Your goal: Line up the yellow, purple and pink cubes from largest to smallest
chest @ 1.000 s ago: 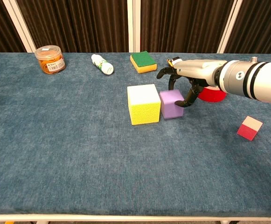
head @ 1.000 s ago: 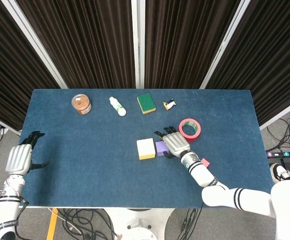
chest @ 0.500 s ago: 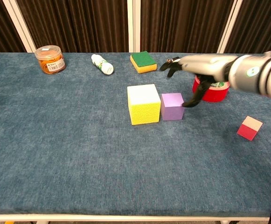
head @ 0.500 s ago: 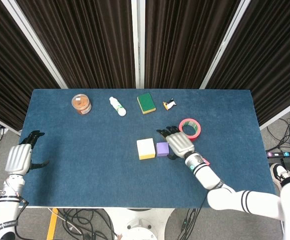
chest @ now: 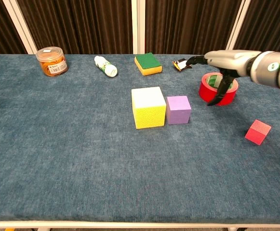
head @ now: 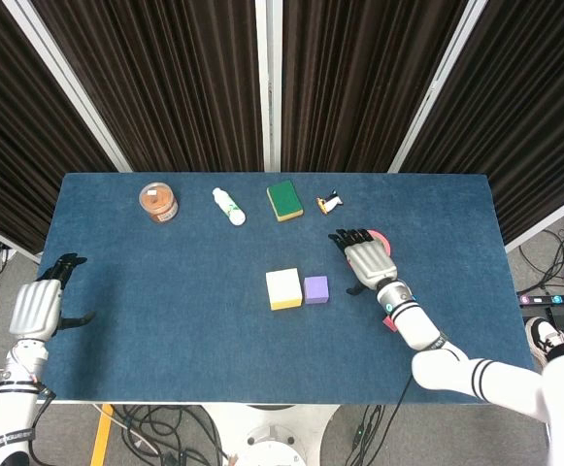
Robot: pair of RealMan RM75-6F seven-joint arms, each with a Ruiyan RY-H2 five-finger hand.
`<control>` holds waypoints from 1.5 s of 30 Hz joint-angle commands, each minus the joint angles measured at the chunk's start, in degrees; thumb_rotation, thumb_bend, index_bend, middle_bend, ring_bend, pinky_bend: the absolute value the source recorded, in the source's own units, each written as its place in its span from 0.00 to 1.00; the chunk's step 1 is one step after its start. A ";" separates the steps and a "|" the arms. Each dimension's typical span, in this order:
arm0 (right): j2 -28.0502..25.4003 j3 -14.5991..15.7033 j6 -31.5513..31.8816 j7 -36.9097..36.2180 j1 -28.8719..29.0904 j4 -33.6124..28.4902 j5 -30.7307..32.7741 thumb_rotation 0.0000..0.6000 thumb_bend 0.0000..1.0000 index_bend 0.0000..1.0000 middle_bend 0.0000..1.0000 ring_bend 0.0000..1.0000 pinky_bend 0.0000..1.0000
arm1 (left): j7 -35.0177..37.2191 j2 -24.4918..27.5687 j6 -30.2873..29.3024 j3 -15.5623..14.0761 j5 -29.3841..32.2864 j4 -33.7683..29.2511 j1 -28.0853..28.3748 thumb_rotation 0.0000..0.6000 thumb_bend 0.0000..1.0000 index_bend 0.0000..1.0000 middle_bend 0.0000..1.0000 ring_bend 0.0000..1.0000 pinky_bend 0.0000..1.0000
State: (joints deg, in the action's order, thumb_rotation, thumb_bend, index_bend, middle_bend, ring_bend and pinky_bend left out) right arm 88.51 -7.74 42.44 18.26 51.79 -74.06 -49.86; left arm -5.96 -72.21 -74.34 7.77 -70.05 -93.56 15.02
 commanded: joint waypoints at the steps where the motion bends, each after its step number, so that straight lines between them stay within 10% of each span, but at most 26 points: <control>1: 5.36 -1.17 -2.48 -2.04 1.90 6.65 -1.22 1.00 0.00 0.00 0.01 0.00 0.00 | -0.08 0.12 -0.02 -0.01 0.11 -0.08 -0.09 1.00 0.07 0.24 0.24 0.29 0.45; 30: 9.27 -3.07 -2.33 -2.73 3.29 8.32 -6.15 1.00 0.00 0.00 0.01 0.00 0.00 | 0.85 0.34 -0.19 -0.07 -0.19 0.39 -0.77 1.00 0.07 0.24 0.24 0.29 0.45; 40: -8.20 0.49 7.83 -6.08 -6.27 -11.34 -14.41 1.00 0.04 0.01 0.10 0.00 0.00 | 0.70 0.50 -0.95 0.08 -1.18 -0.08 -0.81 1.00 0.07 0.24 0.24 0.29 0.45; 45: -16.41 5.71 13.64 -10.98 -12.55 -17.35 -24.16 1.00 0.09 0.16 0.23 0.03 0.02 | 0.34 0.64 -1.00 0.36 -1.44 -0.61 -0.52 1.00 0.07 0.24 0.24 0.29 0.45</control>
State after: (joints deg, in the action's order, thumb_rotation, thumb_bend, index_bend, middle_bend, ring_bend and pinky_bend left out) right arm 76.73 -5.76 51.80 10.72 43.76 -87.41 -68.10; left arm -5.58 -71.59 -75.33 8.11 -71.46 -94.14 14.48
